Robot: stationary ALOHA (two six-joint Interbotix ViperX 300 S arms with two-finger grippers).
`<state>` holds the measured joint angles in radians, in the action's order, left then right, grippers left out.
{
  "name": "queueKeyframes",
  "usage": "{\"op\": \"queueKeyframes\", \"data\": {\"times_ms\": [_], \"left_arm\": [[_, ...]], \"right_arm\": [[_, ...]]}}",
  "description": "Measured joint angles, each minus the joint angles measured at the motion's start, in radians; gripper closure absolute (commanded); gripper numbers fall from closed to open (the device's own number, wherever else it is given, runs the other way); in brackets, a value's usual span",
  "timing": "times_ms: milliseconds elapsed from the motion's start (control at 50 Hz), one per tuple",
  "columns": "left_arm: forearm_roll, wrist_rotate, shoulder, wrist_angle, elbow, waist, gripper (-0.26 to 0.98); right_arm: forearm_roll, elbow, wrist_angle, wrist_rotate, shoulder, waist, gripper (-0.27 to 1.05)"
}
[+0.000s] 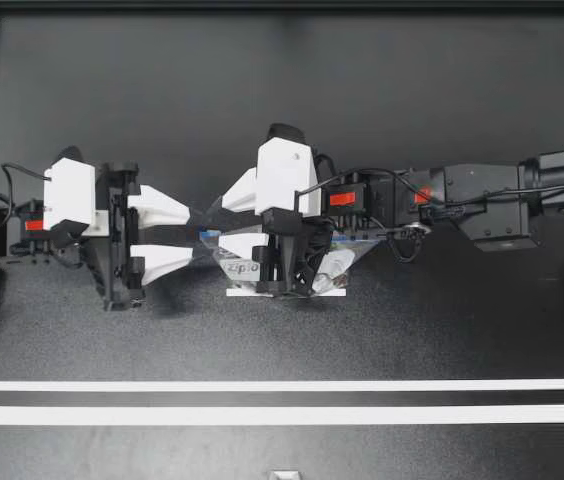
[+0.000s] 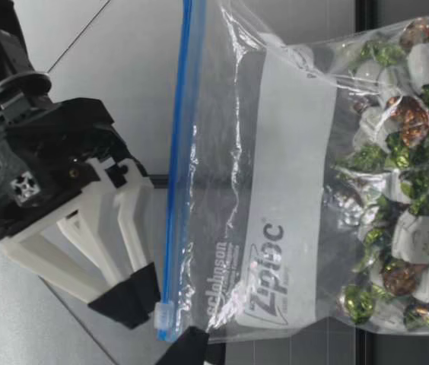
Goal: Slide open the ziploc bag.
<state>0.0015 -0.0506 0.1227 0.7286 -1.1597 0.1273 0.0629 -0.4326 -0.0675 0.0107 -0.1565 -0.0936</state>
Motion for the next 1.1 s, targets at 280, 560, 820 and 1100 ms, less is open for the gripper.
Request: {"op": "queueKeyframes", "data": {"times_ms": [280, 560, 820, 1100], "left_arm": [[0.000, -0.002, -0.008, 0.002, 0.005, -0.002, 0.80], [0.002, -0.002, -0.008, 0.002, 0.005, -0.002, 0.84], [0.002, -0.002, -0.009, 0.000, 0.005, -0.002, 0.84], [0.002, -0.002, -0.008, 0.002, 0.005, -0.002, 0.84]], "right_arm": [[0.000, 0.002, 0.002, -0.003, -0.005, 0.000, 0.25], [0.002, 0.003, 0.002, -0.003, -0.018, 0.005, 0.25], [0.000, 0.003, 0.009, -0.003, -0.021, 0.005, 0.26], [0.000, 0.005, 0.023, -0.006, -0.021, 0.006, 0.44]]}}
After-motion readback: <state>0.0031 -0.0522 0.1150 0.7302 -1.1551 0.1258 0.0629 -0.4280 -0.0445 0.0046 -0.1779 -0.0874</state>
